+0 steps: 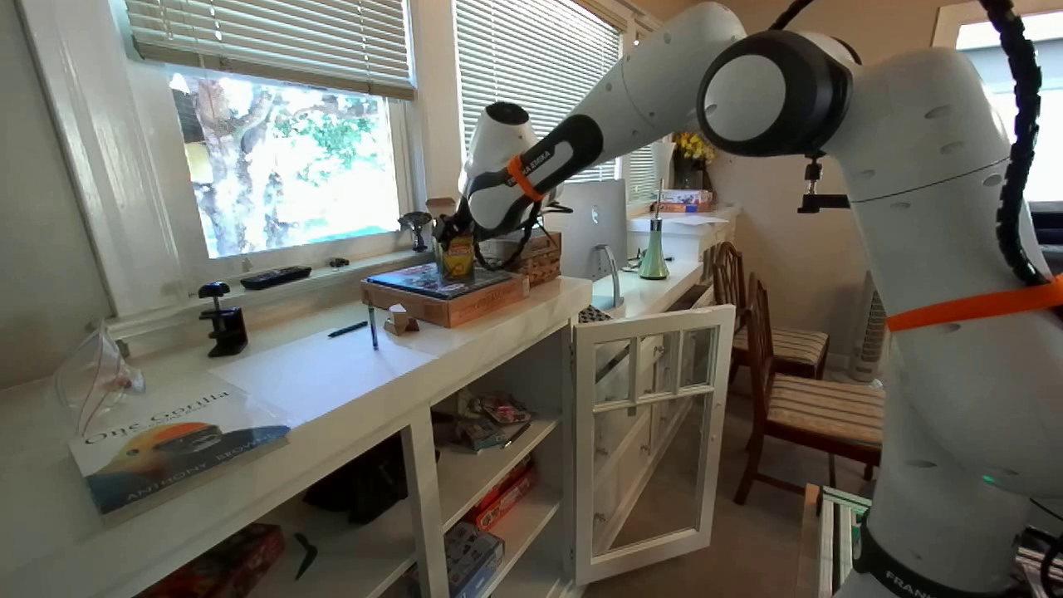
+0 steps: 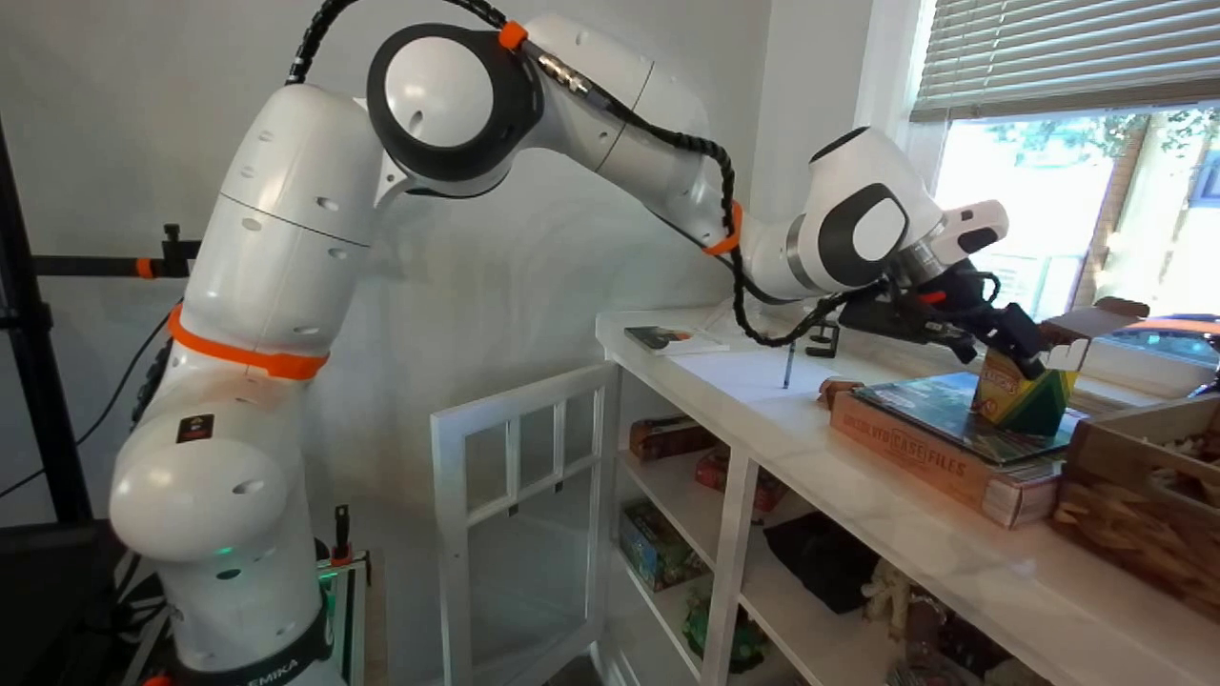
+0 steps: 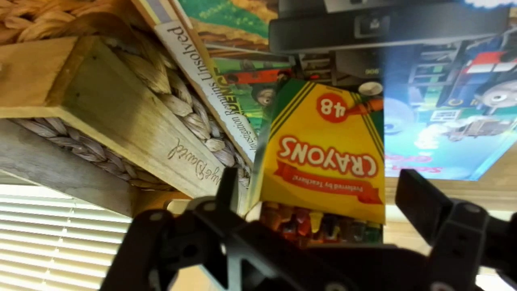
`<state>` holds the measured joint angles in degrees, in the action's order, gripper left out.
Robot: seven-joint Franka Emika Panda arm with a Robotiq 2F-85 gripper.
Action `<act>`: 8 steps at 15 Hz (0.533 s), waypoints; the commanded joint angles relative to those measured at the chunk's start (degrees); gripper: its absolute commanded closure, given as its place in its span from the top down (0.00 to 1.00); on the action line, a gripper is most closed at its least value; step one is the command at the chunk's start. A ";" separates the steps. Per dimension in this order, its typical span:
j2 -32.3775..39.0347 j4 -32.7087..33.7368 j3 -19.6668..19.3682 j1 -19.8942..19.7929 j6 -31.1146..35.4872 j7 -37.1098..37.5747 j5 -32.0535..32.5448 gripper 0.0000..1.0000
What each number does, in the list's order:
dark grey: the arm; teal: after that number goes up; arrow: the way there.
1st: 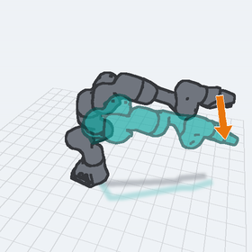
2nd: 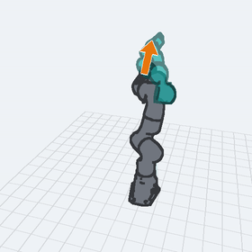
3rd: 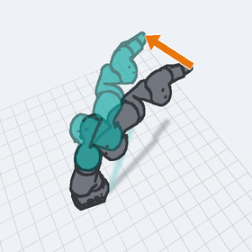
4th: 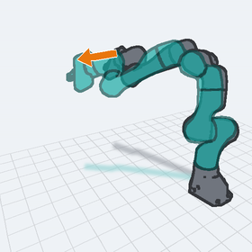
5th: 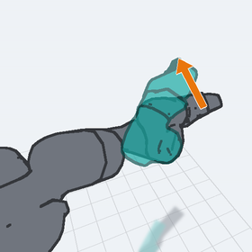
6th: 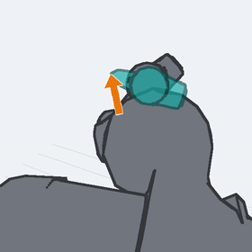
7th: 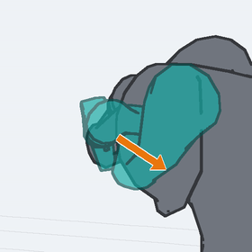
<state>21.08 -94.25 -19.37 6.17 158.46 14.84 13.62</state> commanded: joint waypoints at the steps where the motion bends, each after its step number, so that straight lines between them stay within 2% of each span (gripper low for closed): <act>1: -3.62 0.82 5.28 -4.51 -8.18 -6.34 -1.75 1.00; 3: -4.70 1.88 7.30 -6.78 -11.78 -9.27 -3.07 1.00; 8: -4.72 4.41 8.06 -10.08 -16.72 -10.85 -2.42 1.00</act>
<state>16.03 -91.19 -12.39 -1.85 144.66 5.12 11.75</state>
